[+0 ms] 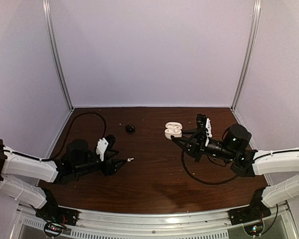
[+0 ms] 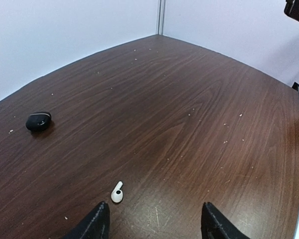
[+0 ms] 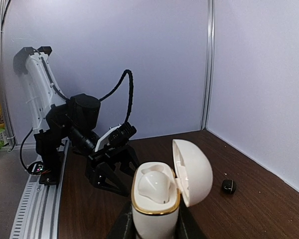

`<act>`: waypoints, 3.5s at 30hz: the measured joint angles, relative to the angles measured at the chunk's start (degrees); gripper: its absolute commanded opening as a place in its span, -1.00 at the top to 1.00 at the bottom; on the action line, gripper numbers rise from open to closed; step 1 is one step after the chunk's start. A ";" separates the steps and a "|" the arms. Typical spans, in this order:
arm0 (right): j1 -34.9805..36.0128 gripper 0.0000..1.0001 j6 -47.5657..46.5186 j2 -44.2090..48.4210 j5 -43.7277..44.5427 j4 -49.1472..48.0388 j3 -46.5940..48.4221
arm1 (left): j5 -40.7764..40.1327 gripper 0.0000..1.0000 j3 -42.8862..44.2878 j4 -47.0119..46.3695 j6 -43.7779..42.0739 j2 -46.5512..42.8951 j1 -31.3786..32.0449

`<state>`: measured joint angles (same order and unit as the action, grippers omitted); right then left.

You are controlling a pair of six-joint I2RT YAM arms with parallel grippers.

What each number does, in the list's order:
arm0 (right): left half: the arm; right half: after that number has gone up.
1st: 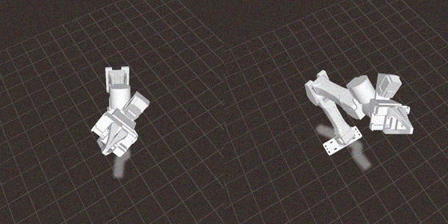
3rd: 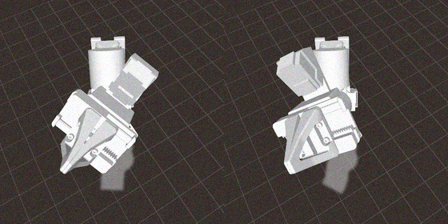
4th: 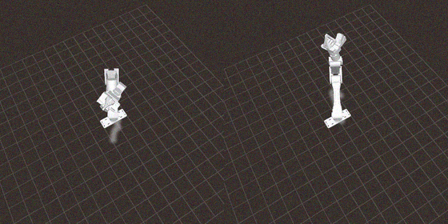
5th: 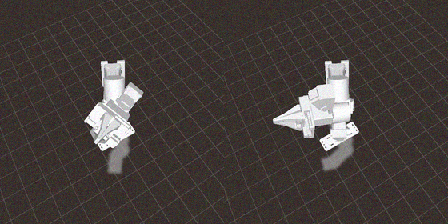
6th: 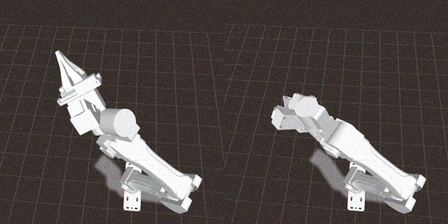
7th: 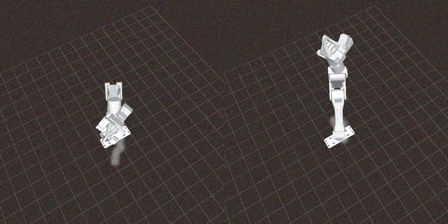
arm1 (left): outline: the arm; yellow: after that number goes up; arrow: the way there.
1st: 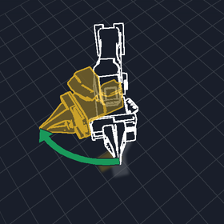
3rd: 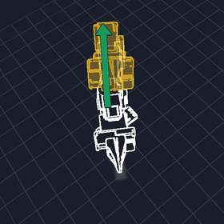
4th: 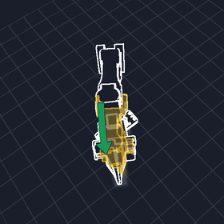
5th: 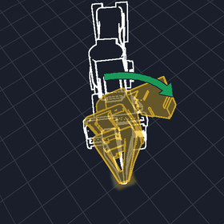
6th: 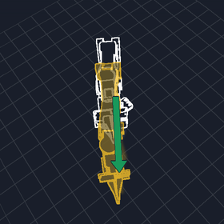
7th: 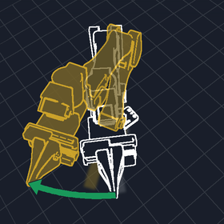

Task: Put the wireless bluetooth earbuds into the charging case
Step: Pick up the left earbud from the center of the board, then insert the left earbud into the left side groove of the charging case.

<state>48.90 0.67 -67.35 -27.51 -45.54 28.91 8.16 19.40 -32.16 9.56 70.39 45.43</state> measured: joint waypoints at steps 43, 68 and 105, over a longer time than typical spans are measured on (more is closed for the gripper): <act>-4.66 1.00 5.79 -0.17 -7.34 2.56 1.66 | -0.68 0.29 4.55 -28.65 -5.20 39.39 -4.52; -5.66 1.00 5.77 -0.94 -7.43 2.73 1.66 | -1.03 0.70 9.44 -24.37 -7.48 40.68 -4.79; -0.61 1.00 -17.49 -13.18 -14.21 6.78 3.85 | 15.02 0.81 44.17 56.98 -15.65 1.62 9.49</act>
<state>48.29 -16.82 -80.53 -41.71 -38.76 32.75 23.18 63.57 24.82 -6.09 72.01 54.92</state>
